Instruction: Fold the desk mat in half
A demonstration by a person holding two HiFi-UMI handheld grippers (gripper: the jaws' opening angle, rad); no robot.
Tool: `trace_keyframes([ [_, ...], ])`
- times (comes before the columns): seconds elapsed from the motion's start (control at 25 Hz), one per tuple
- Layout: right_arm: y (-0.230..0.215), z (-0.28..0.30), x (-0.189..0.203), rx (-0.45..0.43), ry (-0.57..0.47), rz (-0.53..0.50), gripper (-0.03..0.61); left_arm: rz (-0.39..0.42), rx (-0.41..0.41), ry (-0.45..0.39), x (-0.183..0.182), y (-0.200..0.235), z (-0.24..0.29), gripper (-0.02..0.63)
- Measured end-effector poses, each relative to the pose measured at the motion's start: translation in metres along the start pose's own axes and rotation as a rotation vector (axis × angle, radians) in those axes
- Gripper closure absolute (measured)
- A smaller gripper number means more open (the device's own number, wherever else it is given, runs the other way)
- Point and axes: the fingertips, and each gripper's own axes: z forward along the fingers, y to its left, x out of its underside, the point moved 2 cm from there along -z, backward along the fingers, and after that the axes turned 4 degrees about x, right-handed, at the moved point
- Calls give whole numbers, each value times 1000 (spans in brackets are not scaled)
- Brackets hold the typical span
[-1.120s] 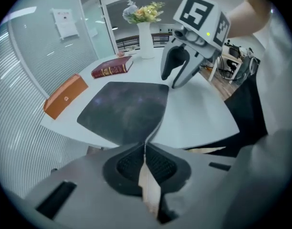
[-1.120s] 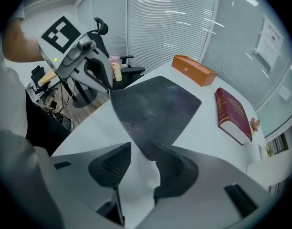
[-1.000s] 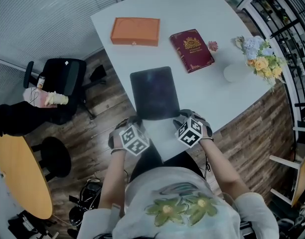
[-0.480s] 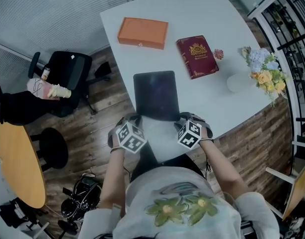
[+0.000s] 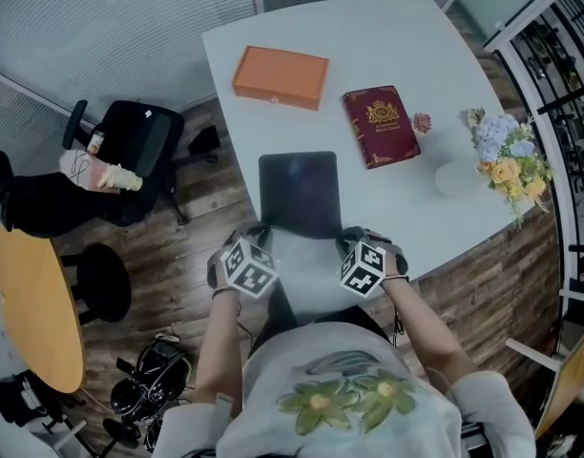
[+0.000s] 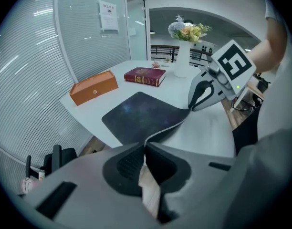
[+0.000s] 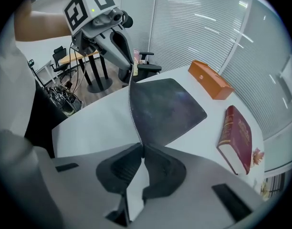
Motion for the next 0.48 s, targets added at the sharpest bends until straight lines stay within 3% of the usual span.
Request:
trace_keyframes([
  [0.48, -32, -28, -20, 45, -103, 139, 548, -98, -44, -80, -14, 10, -21, 598],
])
